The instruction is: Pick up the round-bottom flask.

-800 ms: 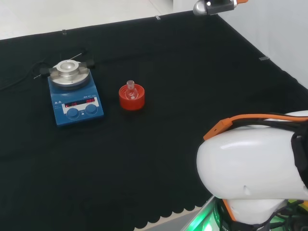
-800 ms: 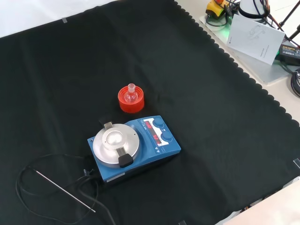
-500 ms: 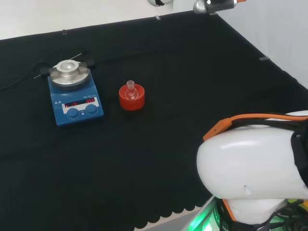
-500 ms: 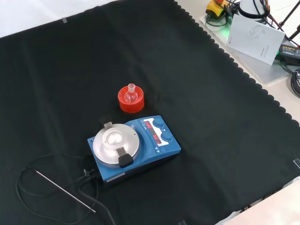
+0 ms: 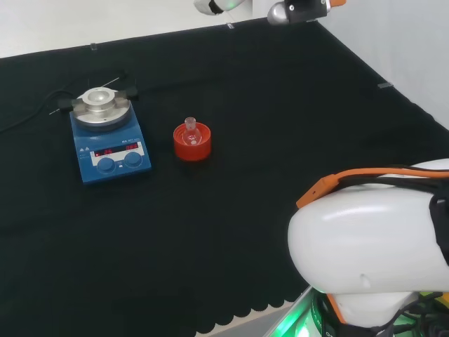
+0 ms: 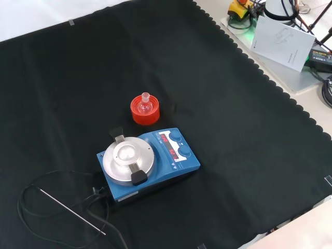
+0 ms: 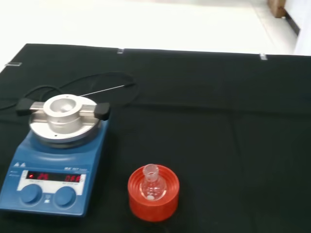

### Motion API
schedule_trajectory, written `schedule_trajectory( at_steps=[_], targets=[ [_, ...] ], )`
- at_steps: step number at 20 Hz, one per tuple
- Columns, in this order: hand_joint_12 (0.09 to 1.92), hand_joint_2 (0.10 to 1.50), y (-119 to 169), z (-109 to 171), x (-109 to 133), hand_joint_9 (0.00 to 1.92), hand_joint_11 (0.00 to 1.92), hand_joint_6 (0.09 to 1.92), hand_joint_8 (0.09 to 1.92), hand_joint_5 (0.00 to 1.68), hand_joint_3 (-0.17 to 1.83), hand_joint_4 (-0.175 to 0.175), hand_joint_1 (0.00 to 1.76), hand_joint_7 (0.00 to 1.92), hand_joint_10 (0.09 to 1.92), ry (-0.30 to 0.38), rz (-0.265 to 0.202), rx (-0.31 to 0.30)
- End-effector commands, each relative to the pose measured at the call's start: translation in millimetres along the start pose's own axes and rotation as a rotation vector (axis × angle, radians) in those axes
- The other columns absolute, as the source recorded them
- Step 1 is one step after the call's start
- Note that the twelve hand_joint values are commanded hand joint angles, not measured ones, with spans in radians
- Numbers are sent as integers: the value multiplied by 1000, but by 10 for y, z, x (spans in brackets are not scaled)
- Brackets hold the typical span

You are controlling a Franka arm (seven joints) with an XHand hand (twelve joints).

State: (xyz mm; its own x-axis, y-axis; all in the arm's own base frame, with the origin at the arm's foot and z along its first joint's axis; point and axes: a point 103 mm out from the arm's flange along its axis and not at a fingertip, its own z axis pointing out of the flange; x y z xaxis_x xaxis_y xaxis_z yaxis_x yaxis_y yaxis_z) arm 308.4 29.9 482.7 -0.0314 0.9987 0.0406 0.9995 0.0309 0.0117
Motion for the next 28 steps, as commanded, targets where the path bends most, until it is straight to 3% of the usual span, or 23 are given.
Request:
schedule_trajectory(
  at_steps=[1, 6, 9, 25, 28],
  targets=[
    [1372, 496, 23, 60, 29, 146, 0, 87, 730, 289, 739, -99, 569, 139, 903, 8, -14, -3],
    [1463, 491, 94, 166, -4, 251, 0, 87, 760, 381, 742, -109, 582, 252, 900, 40, -25, 8],
    [1490, 486, 237, 374, -81, 290, 0, 89, 771, 405, 744, -111, 596, 295, 894, 46, -23, 21],
    [1524, 472, 445, 824, -309, 336, 0, 140, 786, 465, 745, -108, 647, 347, 888, 141, -35, 28],
    [1532, 466, 483, 963, -419, 347, 1, 295, 782, 407, 754, -109, 654, 355, 876, 159, -29, 39]
  ],
)
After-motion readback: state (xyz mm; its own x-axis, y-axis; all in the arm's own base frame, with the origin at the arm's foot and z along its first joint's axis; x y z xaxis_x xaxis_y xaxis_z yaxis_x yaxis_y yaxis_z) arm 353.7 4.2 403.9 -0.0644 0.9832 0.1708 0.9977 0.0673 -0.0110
